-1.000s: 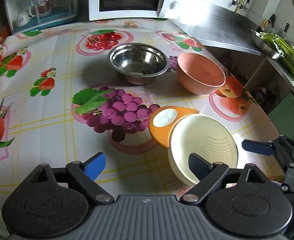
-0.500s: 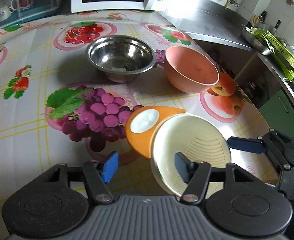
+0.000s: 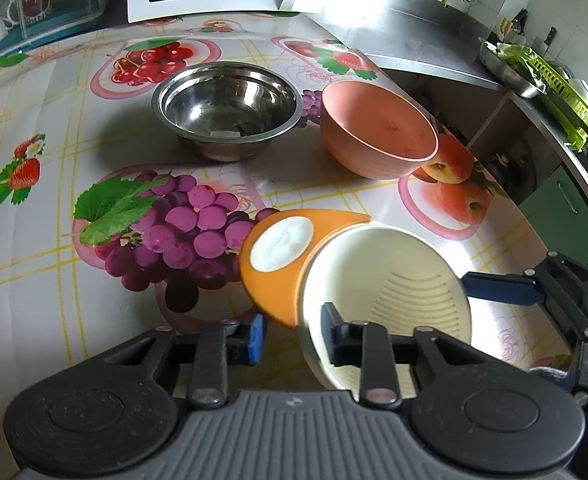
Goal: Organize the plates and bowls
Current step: 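Grasp the cream colander rim with both grippers, then lift the cream colander with both grippers and carry it toward the basin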
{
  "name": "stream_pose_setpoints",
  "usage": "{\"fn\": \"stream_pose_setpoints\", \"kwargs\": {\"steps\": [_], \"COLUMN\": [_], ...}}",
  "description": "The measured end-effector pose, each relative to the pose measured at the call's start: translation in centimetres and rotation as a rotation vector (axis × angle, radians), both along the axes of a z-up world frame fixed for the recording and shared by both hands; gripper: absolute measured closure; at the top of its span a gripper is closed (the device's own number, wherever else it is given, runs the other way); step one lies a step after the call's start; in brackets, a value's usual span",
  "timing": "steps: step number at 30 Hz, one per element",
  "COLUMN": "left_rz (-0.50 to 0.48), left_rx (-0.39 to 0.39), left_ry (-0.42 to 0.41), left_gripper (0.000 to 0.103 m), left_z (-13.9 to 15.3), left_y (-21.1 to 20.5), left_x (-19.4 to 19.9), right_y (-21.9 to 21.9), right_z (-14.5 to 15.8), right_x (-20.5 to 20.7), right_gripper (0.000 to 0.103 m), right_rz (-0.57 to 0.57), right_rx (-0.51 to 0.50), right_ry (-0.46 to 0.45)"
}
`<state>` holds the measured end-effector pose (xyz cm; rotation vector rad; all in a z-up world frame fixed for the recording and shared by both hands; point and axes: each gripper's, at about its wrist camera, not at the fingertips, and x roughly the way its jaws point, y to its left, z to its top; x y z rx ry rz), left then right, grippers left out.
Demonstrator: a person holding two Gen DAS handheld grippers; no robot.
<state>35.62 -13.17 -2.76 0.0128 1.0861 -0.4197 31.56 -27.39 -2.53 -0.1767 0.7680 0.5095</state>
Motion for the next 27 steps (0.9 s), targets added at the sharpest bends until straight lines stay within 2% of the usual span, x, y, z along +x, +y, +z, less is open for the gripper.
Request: {"fn": "stream_pose_setpoints", "kwargs": {"steps": [21, 24, 27], "left_rz": [0.008, 0.014, 0.023], "left_rx": [0.010, 0.005, 0.014], "left_ry": [-0.006, -0.009, -0.015], "left_gripper": [0.086, 0.092, 0.092], "left_z": [0.1, 0.3, 0.5], "left_y": [0.8, 1.3, 1.6], "left_x": [-0.6, -0.7, -0.7], "right_y": [1.0, 1.7, 2.4], "right_z": [-0.1, 0.2, 0.4], "right_x": [-0.3, -0.2, 0.1], "right_gripper": [0.000, 0.000, 0.000], "right_rz": [0.005, 0.020, 0.022], "right_rx": [-0.002, -0.001, -0.023], "right_ry": [-0.012, -0.026, -0.039]}}
